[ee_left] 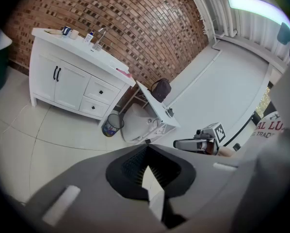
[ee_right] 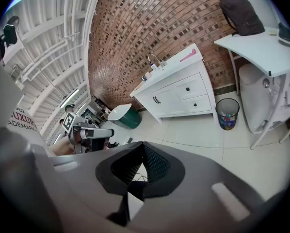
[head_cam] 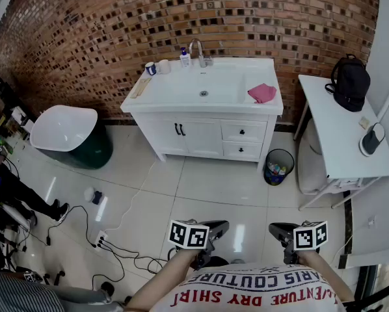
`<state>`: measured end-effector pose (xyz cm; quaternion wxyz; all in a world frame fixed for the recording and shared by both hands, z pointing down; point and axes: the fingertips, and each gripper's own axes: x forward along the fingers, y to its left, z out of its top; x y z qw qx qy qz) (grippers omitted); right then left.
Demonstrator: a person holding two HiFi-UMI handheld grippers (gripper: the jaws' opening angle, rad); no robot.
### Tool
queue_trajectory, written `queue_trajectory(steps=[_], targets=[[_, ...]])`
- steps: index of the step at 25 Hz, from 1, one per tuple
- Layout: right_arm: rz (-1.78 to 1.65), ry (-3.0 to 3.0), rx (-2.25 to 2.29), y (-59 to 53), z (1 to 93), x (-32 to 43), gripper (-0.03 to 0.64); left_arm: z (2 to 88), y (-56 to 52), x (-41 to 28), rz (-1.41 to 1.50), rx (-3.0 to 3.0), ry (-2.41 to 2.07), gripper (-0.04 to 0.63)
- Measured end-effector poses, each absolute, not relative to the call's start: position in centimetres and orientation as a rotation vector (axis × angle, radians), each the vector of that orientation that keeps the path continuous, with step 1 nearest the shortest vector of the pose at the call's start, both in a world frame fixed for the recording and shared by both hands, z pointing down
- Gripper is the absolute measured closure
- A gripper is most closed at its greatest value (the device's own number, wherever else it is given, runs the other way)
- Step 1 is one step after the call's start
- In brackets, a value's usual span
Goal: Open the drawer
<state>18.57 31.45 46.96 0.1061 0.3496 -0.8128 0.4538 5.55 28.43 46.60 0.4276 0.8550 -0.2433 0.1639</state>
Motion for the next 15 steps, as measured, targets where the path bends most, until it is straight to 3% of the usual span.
queue_trajectory(steps=[15], targets=[[1.367,-2.396,1.058,24.7,48.9,18.0,0.611,49.0,21.7,4.4,0.379,2.092,-0.595,0.601]])
